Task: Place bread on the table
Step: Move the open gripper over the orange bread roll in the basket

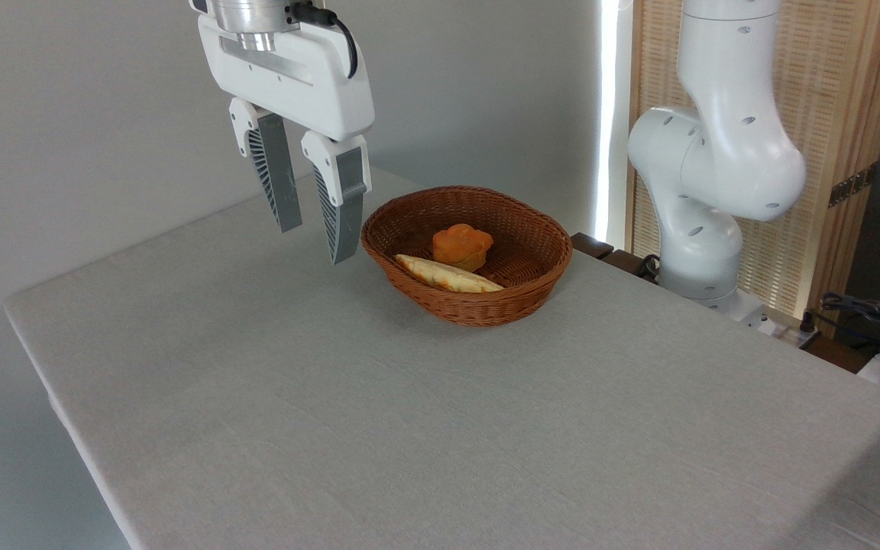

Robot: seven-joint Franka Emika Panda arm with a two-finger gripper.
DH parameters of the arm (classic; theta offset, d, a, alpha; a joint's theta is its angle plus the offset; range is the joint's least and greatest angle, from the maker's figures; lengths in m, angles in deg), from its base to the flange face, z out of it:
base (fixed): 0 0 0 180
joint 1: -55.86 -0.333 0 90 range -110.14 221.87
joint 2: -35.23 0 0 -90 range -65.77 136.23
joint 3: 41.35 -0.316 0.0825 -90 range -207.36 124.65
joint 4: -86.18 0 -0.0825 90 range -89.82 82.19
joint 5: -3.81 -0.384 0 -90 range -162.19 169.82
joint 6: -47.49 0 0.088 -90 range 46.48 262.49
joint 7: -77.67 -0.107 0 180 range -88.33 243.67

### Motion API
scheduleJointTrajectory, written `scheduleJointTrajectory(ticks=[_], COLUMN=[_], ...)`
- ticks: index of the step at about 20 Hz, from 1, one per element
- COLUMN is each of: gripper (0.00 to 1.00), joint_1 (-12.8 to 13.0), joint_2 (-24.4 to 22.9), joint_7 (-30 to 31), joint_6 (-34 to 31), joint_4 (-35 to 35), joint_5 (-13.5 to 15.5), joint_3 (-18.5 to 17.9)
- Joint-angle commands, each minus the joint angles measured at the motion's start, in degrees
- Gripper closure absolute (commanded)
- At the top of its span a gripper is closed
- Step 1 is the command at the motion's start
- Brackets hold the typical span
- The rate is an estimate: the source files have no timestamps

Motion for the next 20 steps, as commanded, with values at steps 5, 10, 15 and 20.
scheduleJointTrajectory(ticks=[5, 10, 15, 20], gripper=[0.0, 0.0, 0.0, 0.0], joint_1=[0.31, 0.31, 0.4, 1.36], joint_2=[-0.1, -0.19, -4.57, -13.61], joint_7=[-0.62, -0.62, -0.62, -0.62], joint_6=[-1.74, -1.83, -1.83, -1.83], joint_4=[1.03, 0.94, -3.96, -15.55], joint_5=[-0.76, -0.76, 0.2, 3.8], joint_3=[-0.52, -0.52, -0.35, 1.32])
